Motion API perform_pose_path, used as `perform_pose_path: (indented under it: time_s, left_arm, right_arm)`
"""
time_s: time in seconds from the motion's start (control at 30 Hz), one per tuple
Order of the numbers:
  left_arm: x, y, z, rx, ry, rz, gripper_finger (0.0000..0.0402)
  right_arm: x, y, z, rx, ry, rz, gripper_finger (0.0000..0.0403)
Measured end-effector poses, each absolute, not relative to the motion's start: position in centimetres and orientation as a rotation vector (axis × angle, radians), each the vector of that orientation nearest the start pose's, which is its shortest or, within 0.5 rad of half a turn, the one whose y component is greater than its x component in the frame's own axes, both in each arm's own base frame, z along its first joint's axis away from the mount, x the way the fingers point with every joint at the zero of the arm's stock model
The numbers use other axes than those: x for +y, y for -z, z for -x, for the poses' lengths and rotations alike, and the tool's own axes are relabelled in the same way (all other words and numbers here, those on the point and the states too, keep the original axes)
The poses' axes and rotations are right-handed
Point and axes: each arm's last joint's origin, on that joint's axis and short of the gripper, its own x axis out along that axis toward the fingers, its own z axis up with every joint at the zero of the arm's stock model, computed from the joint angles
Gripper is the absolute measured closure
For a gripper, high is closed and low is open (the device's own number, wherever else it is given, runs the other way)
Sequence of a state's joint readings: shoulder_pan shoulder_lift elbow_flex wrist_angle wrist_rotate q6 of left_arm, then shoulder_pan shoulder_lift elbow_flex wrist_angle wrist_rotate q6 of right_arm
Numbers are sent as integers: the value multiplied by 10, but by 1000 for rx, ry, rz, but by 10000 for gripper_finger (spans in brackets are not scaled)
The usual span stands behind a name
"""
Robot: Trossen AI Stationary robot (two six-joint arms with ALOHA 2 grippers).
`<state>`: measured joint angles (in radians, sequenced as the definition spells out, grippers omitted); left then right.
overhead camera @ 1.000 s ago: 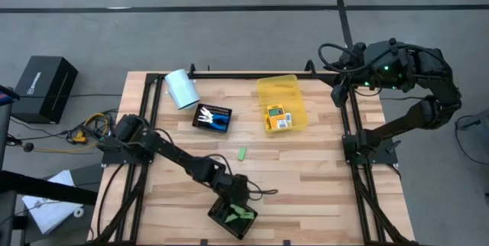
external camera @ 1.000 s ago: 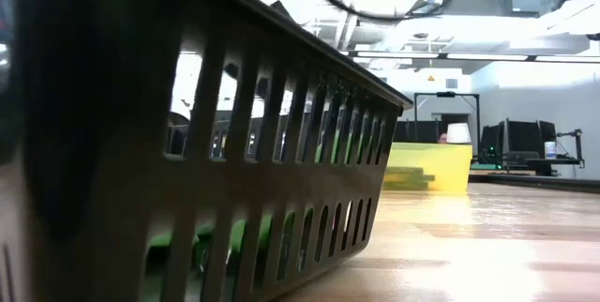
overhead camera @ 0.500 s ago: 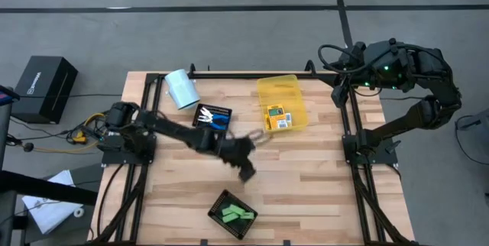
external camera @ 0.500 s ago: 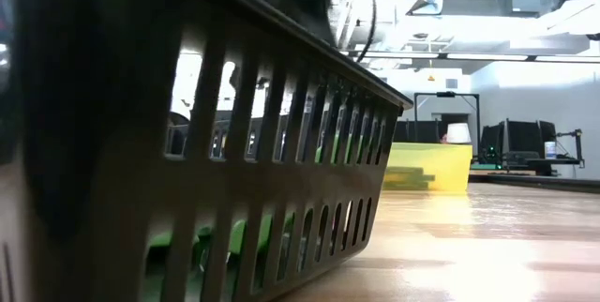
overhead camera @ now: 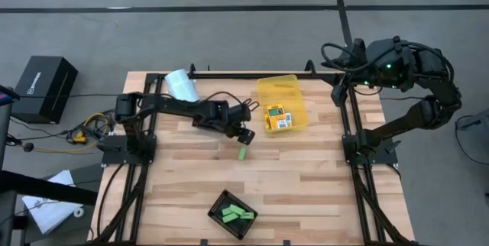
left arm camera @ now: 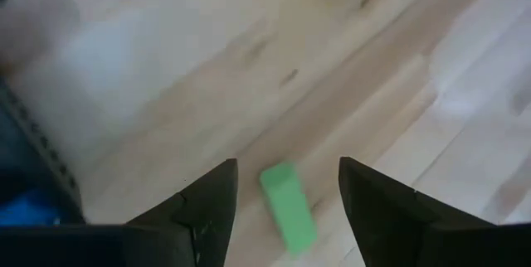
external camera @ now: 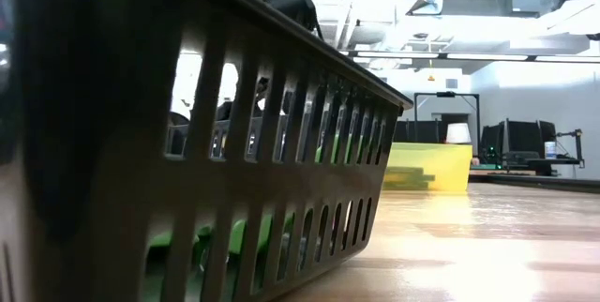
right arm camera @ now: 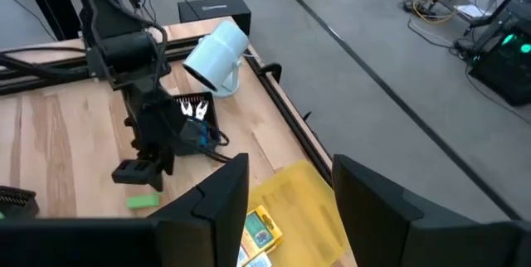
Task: Pick & Place School Supplies
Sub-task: Put the green eraser into the bottom black bin
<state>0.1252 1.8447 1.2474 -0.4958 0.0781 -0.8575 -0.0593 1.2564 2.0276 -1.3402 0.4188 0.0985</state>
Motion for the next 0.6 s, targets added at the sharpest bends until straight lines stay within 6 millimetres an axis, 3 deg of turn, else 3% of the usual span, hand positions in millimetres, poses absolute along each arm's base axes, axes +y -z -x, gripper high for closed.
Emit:
perform_pose_path:
  time_s: [0.33, 0.6]
  left_arm:
    - [13, -143, -377, 1191, -466, 957, 198]
    - [3, -135, -380, 1205, -507, 990, 198]
  right_arm:
    - [-21, -518, -151, 545, 484, 27, 234]
    - [-20, -518, -151, 549, 451, 28, 238]
